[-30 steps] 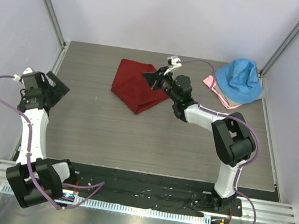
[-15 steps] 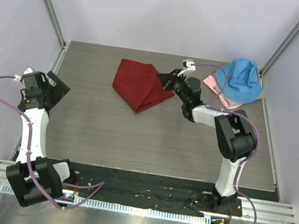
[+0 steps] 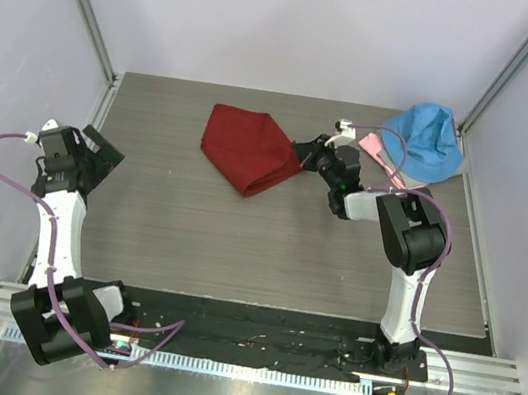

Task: Fold the napkin, place the utensils inside, and roll it up
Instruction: Fold the napkin

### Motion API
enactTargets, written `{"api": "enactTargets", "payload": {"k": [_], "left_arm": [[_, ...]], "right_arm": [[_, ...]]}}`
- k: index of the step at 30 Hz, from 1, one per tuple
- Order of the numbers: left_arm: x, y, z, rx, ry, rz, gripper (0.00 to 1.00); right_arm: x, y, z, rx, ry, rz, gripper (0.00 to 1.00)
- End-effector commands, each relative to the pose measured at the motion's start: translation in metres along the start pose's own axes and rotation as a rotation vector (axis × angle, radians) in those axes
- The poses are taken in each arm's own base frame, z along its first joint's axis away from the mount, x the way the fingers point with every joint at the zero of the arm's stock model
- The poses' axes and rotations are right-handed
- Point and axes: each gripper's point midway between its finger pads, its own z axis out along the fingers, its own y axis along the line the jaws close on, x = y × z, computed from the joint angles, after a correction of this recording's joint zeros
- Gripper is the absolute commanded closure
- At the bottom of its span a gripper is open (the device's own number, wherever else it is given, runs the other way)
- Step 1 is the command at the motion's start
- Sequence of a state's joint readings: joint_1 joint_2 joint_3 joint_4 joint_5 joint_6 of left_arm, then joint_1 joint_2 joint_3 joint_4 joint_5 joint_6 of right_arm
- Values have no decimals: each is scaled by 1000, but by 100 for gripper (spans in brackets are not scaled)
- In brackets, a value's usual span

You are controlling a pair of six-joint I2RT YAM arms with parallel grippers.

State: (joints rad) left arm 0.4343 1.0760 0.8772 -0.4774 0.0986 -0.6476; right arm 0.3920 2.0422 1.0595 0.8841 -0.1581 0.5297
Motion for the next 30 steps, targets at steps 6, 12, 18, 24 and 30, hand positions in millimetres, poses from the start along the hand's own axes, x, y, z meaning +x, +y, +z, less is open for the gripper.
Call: {"api": "enactTargets", "payload": {"k": [6,12,18,24,30], "left_arm": [[-6,-4,2,30,-22,-3,0],[-7,-5,2,34,-24,-4,0],[-5,-5,3,36,-17,-3,0],[-4,-6,4,41,-7,-3,0],[-5,-7,4,46,-10,-1,0]], "right_arm": [[-4,-17,3,49,-48,16,99],[7,-30,4,79,-26,38,98],[3,-31,-6,79,-9,50,37],[-10,-36,-10,67,57,5,27],[-1,-52,-5,79,180,-15,24]]}}
